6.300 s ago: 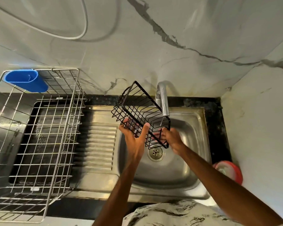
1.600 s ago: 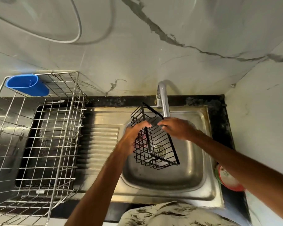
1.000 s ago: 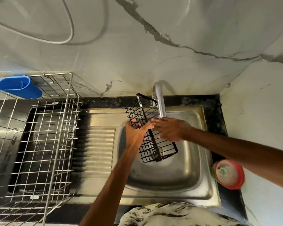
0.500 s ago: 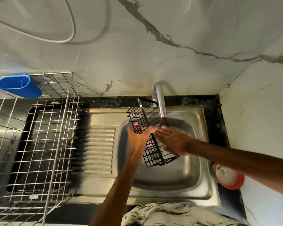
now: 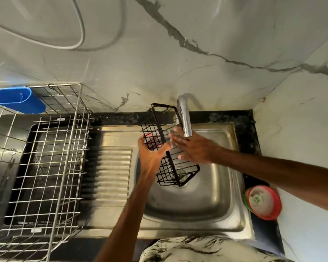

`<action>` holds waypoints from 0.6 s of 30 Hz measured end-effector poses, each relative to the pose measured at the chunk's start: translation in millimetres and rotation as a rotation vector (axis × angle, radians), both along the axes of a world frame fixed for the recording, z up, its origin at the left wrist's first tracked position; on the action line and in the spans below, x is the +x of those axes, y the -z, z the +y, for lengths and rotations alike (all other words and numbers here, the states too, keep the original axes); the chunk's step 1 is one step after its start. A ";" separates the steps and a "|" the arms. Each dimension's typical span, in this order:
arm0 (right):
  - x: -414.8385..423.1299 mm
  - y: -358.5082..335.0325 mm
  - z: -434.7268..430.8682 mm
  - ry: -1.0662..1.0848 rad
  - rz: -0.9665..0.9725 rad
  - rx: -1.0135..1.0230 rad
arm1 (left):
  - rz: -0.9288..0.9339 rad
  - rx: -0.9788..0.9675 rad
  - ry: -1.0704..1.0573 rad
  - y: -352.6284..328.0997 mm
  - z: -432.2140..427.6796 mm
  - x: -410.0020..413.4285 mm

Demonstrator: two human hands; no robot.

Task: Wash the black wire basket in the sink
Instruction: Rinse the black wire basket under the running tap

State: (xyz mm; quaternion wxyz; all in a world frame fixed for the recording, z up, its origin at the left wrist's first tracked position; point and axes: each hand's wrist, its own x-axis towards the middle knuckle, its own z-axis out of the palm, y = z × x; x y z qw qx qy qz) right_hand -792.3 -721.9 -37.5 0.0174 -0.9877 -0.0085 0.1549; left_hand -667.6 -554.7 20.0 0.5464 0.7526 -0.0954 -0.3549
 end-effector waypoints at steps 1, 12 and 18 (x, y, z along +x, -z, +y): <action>-8.2 4.3 6.8 0.008 0.020 0.034 | -0.026 -0.010 -0.004 1.0 -0.3 2.5; -23.1 -11.5 5.2 0.026 0.008 0.128 | -0.085 -0.073 0.076 2.1 -9.4 16.1; -0.8 -14.3 3.0 0.076 0.036 0.114 | -0.065 -0.109 0.027 0.2 -4.0 11.4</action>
